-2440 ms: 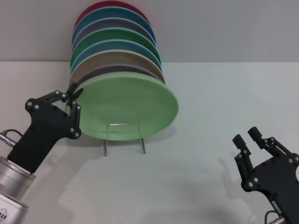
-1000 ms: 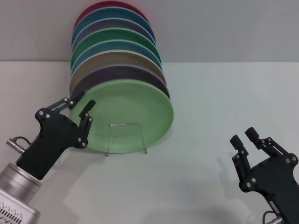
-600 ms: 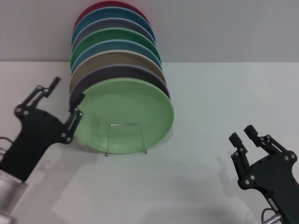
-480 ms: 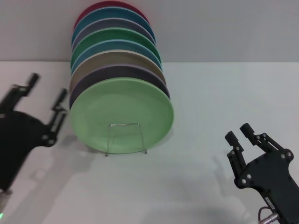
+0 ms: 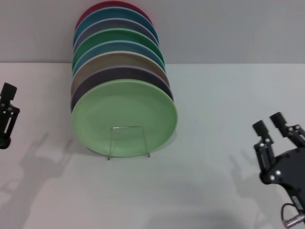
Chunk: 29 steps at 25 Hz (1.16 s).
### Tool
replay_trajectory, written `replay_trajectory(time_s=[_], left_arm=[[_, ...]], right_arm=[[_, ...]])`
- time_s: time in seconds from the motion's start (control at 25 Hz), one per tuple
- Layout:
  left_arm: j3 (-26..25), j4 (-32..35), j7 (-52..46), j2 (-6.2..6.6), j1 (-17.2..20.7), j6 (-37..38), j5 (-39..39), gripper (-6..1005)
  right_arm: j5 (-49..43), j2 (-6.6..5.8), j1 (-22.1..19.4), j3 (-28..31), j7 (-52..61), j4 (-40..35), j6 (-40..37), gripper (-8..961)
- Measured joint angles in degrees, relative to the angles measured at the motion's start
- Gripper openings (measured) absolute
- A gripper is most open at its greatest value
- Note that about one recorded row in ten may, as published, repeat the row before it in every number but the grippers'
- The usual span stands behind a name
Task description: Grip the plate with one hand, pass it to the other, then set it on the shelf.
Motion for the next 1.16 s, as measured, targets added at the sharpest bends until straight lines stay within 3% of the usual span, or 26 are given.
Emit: replay_trajectory(time_s=[0.16, 0.4, 0.52, 0.8, 0.92, 1.12, 1.16], left_arm=[[-3.1, 0.4, -2.8, -0.12, 0.5, -0.6, 0.0, 639], [-12.0, 0.4, -9.0, -0.22, 1.2, -3.5, 0.0, 766], [-14.5, 0.4, -10.4, -0.25, 1.3, -6.7, 0.0, 829], [-14.5, 0.4, -9.7, -0.39, 1.2, -9.8, 0.0, 829], [-14.5, 0.4, -9.5, -0.38, 0.8, -11.9, 0.1, 829], [-14.6, 0.4, -9.3, -0.28, 0.3, -14.5, 0.0, 829], [-14.6, 0.4, -9.3, -0.28, 0.3, -14.5, 0.0, 829]], right_arm=[[0.1, -0.07, -0.7, 1.7, 0.0, -0.5, -2.9, 289], [0.1, -0.12, -2.1, 7.0, 0.8, -2.7, -6.0, 288], [0.1, -0.08, -2.0, 12.2, 9.4, -7.2, -5.3, 288], [0.1, -0.18, -0.6, 18.8, 22.0, -13.7, -3.1, 304], [0.1, -0.23, 0.7, 23.1, 27.2, -16.2, 2.0, 327], [0.1, -0.16, 3.2, 25.9, 28.6, -16.9, 7.6, 535], [0.1, -0.16, 3.2, 25.9, 28.6, -16.9, 7.6, 535]])
